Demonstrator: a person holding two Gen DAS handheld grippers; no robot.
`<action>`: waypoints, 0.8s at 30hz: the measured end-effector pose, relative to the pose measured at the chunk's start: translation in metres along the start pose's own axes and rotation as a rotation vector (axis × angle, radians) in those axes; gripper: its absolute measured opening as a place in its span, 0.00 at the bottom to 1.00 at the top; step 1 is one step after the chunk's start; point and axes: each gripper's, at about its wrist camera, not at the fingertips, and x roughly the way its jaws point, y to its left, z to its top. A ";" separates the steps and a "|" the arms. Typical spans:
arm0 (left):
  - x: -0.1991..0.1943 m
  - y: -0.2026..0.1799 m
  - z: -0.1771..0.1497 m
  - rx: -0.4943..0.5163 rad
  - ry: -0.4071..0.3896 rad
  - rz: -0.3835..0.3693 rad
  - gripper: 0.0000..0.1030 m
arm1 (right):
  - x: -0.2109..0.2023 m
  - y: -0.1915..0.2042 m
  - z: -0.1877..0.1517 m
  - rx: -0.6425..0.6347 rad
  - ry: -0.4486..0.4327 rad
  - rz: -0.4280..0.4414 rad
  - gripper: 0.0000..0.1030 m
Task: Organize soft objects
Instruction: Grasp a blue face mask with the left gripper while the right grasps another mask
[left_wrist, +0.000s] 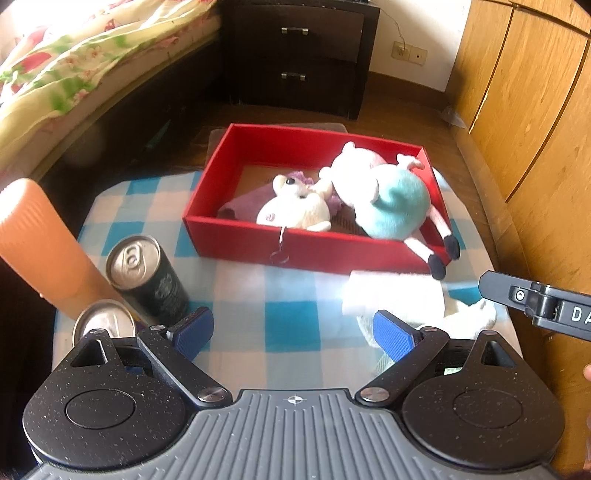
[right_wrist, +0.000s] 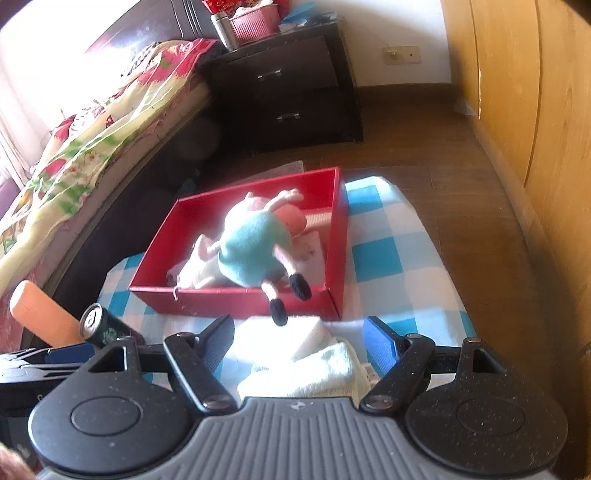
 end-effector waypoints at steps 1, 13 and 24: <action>0.001 -0.001 -0.002 0.003 0.006 -0.003 0.88 | 0.000 0.000 -0.003 -0.003 0.005 -0.002 0.54; 0.006 -0.012 -0.040 0.095 0.078 0.014 0.88 | -0.004 -0.005 -0.028 -0.042 0.062 -0.014 0.54; 0.017 0.000 -0.075 0.058 0.168 0.010 0.88 | -0.003 0.014 -0.080 -0.128 0.168 0.033 0.54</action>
